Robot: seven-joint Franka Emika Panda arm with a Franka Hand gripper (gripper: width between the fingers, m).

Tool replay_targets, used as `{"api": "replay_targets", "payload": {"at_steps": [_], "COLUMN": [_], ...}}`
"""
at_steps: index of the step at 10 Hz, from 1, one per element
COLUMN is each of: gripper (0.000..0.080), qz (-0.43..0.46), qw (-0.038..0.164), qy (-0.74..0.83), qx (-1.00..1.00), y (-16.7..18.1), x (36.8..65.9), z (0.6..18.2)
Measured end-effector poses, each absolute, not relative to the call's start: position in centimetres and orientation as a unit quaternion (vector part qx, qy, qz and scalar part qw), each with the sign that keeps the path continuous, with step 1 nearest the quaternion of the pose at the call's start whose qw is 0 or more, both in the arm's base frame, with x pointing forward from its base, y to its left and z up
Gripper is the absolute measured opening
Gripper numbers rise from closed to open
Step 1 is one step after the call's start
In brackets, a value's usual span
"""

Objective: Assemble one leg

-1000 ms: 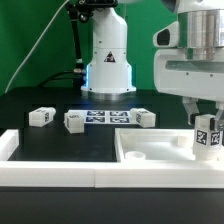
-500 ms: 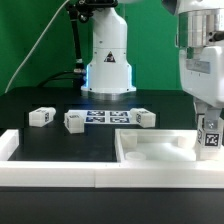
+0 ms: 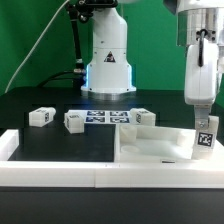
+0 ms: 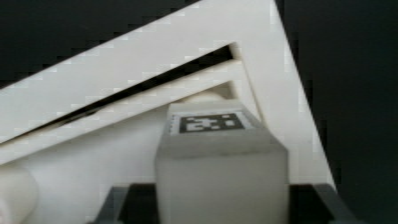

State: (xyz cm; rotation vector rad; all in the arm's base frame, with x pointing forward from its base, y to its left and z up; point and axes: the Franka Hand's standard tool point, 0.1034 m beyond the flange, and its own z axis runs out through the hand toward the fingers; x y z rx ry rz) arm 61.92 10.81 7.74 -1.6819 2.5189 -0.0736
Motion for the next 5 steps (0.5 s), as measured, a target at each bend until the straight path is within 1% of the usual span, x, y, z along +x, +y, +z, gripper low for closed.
{"api": "replay_targets", "payload": {"at_steps": [1,2,3,4,5], "gripper": [0.0294,0.0365,0.0365,0.054,0.054], "qz": [-0.022,-0.021,-0.017,-0.018,-0.018], "qw": [0.058,0.058,0.061,0.061,0.061], "qy": [0.835,0.838,0.841,0.831,0.831], "qx": [-0.546,-0.542,-0.538,-0.553,-0.553], "y": [10.8,10.72,10.95,10.96,10.96], "x": [61.92,61.91,61.87,61.87,61.87], "z": [7.73,7.72,7.66,7.65,7.65]}}
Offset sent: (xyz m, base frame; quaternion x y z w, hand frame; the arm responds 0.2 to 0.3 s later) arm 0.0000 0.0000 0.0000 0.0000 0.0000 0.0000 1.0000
